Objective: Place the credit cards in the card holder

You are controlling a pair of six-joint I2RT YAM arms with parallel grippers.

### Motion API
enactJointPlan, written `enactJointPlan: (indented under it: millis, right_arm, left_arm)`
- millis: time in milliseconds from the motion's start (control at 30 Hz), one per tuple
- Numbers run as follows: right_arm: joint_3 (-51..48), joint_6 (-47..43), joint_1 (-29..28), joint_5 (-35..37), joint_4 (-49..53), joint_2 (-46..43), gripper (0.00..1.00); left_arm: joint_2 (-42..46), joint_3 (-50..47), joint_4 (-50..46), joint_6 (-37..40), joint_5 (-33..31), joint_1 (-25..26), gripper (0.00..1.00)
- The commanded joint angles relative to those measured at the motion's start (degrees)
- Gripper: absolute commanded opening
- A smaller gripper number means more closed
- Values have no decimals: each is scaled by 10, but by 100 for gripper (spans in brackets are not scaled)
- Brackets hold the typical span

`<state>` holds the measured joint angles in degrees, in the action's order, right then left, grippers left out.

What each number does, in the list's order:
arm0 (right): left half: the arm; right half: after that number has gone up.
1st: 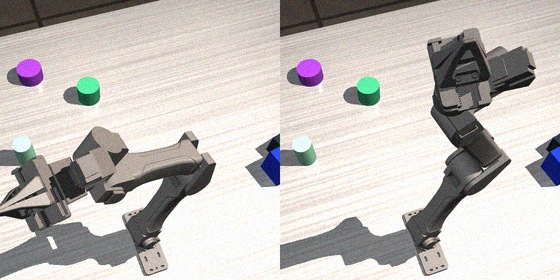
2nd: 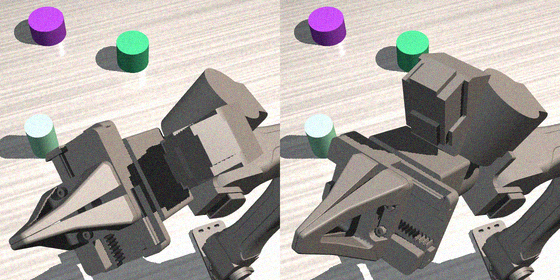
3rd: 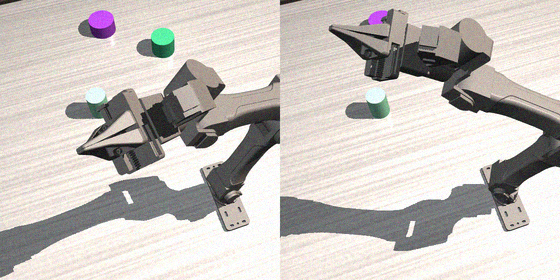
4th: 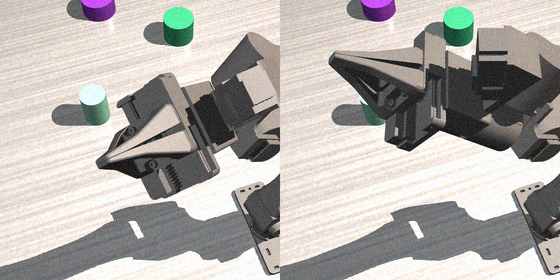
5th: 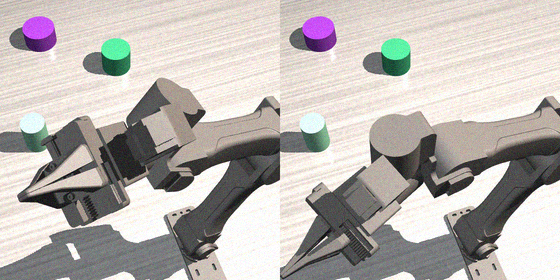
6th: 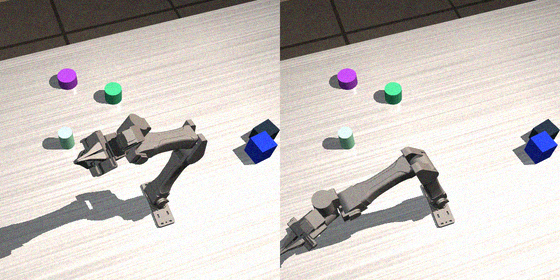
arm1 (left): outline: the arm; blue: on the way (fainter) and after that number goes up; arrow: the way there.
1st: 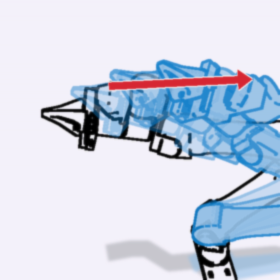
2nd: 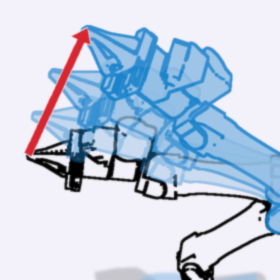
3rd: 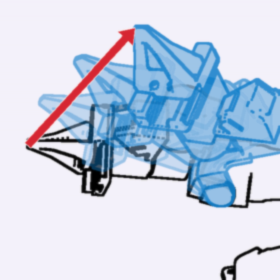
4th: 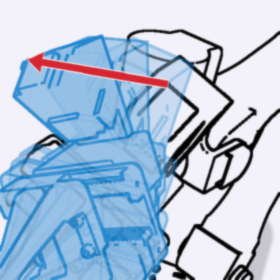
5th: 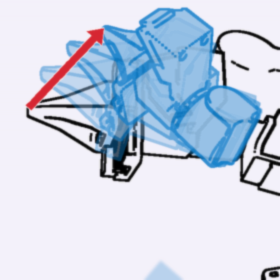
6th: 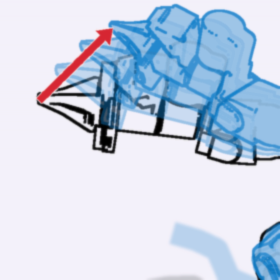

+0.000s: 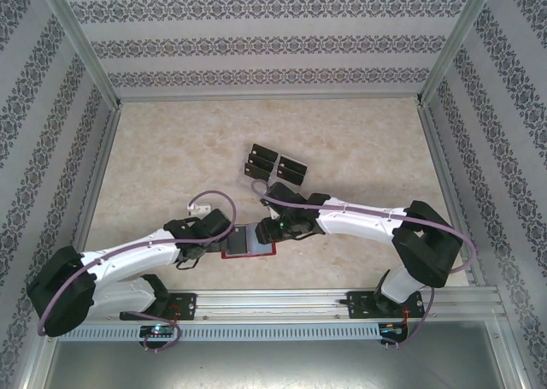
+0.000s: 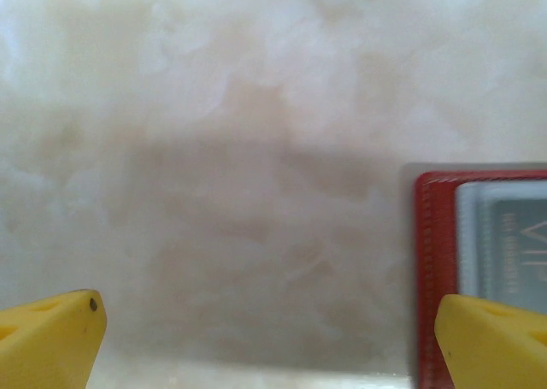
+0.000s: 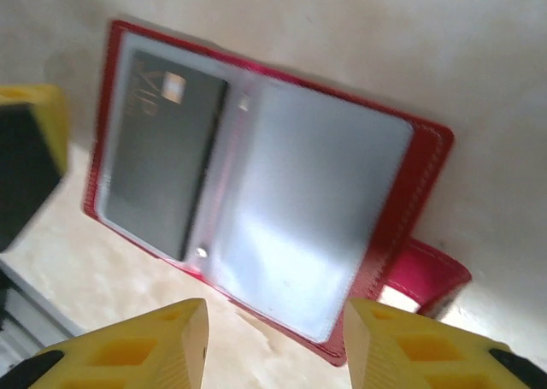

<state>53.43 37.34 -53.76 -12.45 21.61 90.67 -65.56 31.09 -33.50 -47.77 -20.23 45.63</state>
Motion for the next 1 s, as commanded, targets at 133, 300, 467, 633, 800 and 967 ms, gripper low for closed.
enactJointPlan:
  millis: [133, 300, 467, 633, 800, 967]
  right_arm:
    - [-5, 12, -4, 15, -9, 32, 47]
    - [5, 14, -8, 14, -11, 46, 47]
    - [15, 12, -10, 15, -9, 63, 47]
    - [21, 14, -13, 13, -10, 75, 47]
    - [26, 16, -15, 14, -10, 81, 47]
    - [27, 19, -19, 20, -8, 76, 47]
  left_arm:
    - [4, 28, 35, 63, 20, -5, 100]
    - [-20, 23, 60, 64, 34, -4, 100]
    - [-30, 8, 78, 59, 41, -2, 100]
    - [-41, -5, 87, 53, 45, 1, 100]
    - [-48, -20, 98, 45, 49, 3, 100]
    - [-60, -27, 102, 36, 49, 9, 100]
